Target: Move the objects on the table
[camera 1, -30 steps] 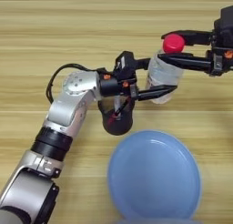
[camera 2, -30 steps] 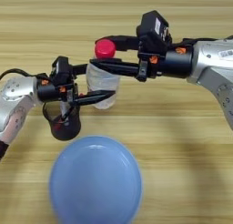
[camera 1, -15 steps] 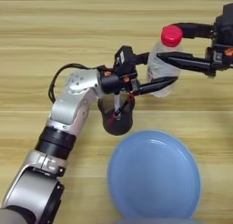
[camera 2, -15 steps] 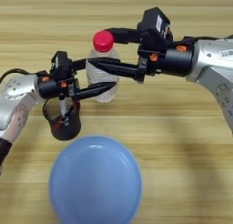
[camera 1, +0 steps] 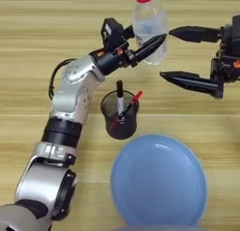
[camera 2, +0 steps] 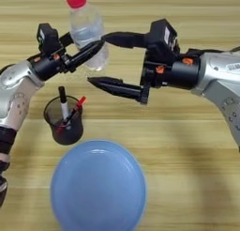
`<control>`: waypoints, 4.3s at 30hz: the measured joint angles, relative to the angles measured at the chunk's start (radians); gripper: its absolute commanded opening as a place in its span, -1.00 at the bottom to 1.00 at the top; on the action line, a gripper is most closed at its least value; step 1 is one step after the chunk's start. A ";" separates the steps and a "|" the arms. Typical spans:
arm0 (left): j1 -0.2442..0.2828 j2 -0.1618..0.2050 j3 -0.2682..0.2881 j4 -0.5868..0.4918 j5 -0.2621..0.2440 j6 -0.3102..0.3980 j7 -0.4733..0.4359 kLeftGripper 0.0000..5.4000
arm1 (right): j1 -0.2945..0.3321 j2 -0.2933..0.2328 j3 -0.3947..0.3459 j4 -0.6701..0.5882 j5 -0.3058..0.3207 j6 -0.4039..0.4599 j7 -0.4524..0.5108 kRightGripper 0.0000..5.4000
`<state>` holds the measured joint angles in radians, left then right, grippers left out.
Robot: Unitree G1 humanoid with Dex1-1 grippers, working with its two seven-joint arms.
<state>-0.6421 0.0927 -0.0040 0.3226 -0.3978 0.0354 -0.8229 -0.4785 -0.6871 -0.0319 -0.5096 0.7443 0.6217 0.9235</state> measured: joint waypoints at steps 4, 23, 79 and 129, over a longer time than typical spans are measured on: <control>-0.032 0.003 0.030 0.049 0.006 -0.041 0.034 0.13 | 0.022 0.009 0.013 0.000 -0.007 -0.009 0.001 1.00; -0.042 0.095 0.102 0.333 0.091 -0.242 0.066 0.13 | 0.122 0.024 0.075 0.055 -0.112 -0.099 0.009 1.00; 0.233 0.090 0.117 0.475 0.179 -0.462 0.162 0.13 | 0.225 0.284 0.322 0.462 -0.448 -0.303 -0.010 1.00; 0.259 0.082 0.097 0.496 0.197 -0.505 0.178 1.00 | 0.128 0.469 0.393 0.665 -0.579 -0.379 -0.047 1.00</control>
<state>-0.3830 0.1748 0.0932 0.8186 -0.2007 -0.4698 -0.6454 -0.3506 -0.2176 0.3613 0.1553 0.1656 0.2431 0.8767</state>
